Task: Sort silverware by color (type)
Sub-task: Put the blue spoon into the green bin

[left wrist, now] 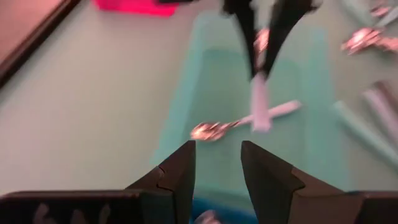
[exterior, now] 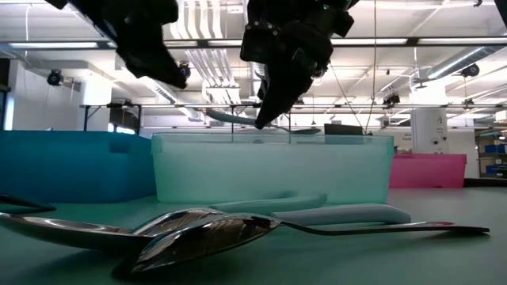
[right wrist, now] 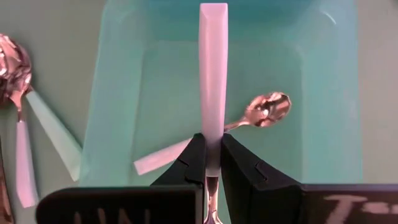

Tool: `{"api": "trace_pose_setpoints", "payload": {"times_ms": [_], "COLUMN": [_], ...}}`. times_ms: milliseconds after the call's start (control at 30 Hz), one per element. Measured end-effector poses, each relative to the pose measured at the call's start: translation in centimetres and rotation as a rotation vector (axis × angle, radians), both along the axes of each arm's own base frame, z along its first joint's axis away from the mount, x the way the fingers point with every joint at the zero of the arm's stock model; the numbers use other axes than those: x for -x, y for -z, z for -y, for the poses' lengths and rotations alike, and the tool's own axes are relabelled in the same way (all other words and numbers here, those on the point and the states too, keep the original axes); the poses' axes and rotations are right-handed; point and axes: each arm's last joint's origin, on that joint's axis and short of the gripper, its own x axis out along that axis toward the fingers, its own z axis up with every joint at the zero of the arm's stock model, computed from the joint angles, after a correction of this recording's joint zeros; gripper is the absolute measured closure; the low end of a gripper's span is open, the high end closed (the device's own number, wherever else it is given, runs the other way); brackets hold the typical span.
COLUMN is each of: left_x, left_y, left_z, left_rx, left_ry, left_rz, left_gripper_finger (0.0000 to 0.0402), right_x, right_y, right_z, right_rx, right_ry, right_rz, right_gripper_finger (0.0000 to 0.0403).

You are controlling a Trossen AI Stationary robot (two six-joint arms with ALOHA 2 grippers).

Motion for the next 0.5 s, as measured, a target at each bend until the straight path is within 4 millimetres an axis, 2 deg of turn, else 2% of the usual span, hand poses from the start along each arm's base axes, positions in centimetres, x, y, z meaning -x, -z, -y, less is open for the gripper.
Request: {"api": "trace_pose_setpoints", "payload": {"times_ms": [200,400,500], "left_x": [-1.3,-2.4,-3.7], "left_y": [0.2,0.1,-0.1], "left_z": [1.1,1.1,1.4], "left_rx": [-0.089,-0.105,-0.093], "left_ry": [0.14,0.076,0.077], "left_rz": [0.051,0.132,0.24], "left_gripper_finger": [0.0287,0.0287,0.0287], "right_x": [1.1,2.5,2.6], "right_y": [-1.8,-4.0,-3.9], "right_z": [0.1,0.4,0.4], "right_rx": [0.043,0.072,0.078], "right_ry": [-0.059,-0.088,-0.096], "right_rz": [0.024,0.074,0.072], "right_gripper_finger": [0.0386,0.0386,0.0386]}}
